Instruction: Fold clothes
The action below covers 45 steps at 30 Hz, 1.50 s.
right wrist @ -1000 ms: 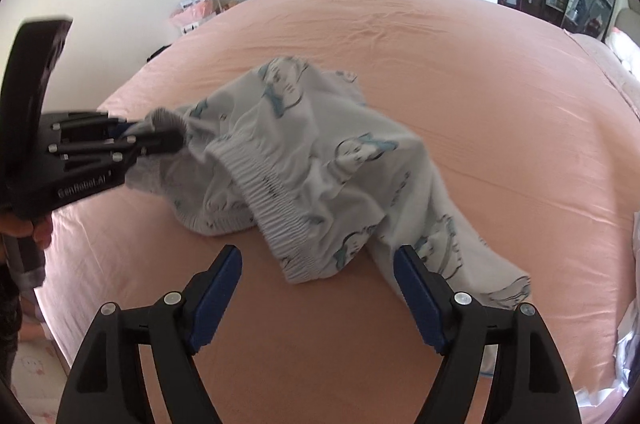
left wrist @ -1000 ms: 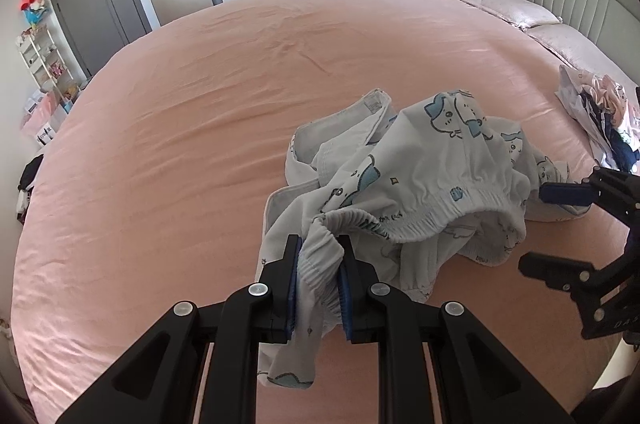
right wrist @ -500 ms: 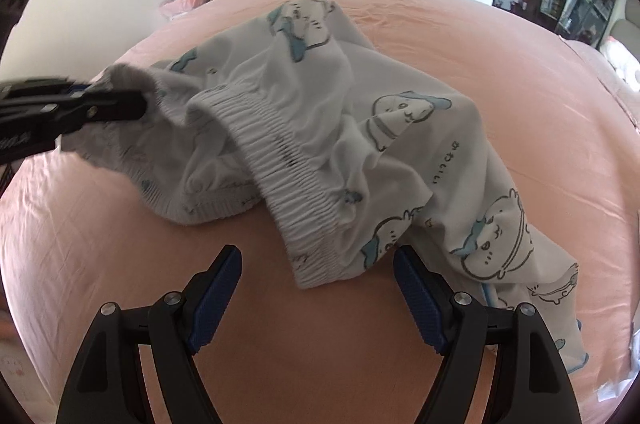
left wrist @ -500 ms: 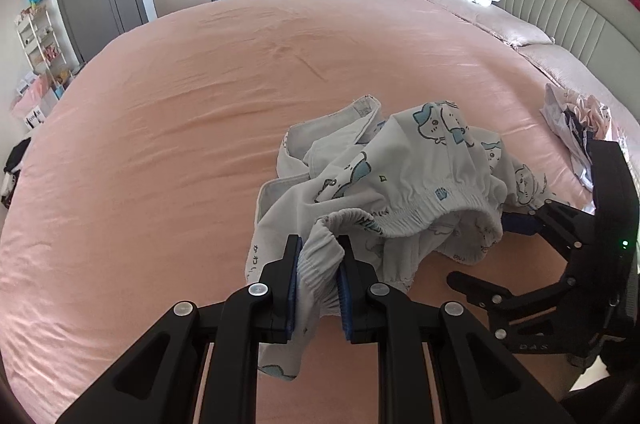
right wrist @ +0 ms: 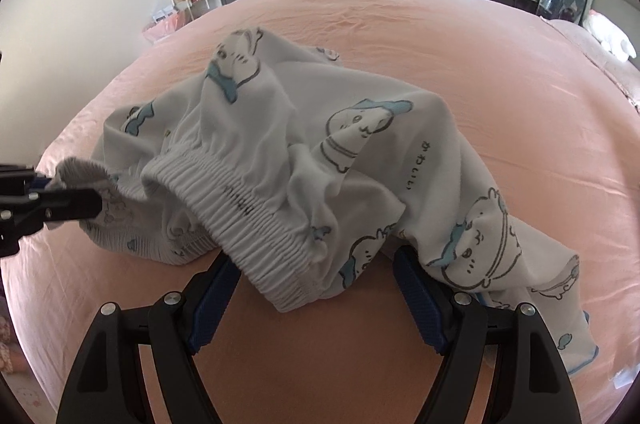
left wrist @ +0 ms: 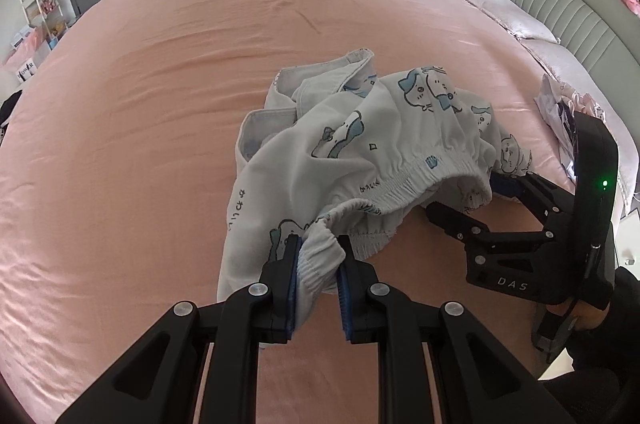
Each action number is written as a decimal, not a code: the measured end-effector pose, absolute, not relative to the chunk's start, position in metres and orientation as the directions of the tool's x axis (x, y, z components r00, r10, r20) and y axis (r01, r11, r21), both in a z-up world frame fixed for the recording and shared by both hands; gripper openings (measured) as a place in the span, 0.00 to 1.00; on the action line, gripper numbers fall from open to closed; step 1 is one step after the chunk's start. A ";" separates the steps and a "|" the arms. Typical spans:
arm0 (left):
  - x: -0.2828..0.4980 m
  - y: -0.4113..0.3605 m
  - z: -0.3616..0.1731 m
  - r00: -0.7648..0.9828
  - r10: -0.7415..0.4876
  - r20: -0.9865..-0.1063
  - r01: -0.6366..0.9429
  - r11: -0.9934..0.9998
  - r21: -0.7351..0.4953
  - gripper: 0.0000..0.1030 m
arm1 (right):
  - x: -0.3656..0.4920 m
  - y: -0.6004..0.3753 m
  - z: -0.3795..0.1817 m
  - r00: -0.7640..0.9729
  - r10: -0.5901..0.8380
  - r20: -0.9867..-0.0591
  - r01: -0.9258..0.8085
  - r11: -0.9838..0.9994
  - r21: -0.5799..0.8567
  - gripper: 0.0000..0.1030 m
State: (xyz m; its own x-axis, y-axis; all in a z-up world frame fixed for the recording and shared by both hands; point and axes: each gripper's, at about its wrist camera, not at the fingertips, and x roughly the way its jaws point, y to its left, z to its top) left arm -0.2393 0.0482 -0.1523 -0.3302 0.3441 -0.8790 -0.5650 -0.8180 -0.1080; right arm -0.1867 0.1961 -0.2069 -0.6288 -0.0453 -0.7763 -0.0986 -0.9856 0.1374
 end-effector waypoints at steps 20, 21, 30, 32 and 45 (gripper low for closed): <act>-0.232 0.035 -0.154 -0.333 0.275 -0.902 -0.481 -0.872 -0.089 0.15 | -0.155 0.205 -0.196 -0.627 0.161 -0.762 -0.193 -0.980 -0.049 0.60; -0.231 0.036 -0.155 -0.332 0.272 -0.903 -0.481 -0.872 -0.086 0.15 | -0.155 0.204 -0.196 -0.634 0.163 -0.756 -0.188 -0.981 -0.054 0.59; -0.217 0.045 -0.157 -0.331 0.243 -0.912 -0.495 -0.867 -0.051 0.15 | -0.139 0.195 -0.183 -0.644 0.264 -0.718 -0.181 -0.964 -0.192 0.39; -0.213 0.046 -0.156 -0.333 0.242 -0.911 -0.498 -0.866 -0.048 0.15 | -0.138 0.197 -0.177 -0.645 0.282 -0.711 -0.192 -0.960 -0.206 0.35; -0.202 0.064 -0.137 -0.357 0.262 -0.897 -0.520 -0.853 -0.042 0.15 | -0.134 0.213 -0.114 -0.723 0.307 -0.619 -0.220 -0.951 -0.216 0.15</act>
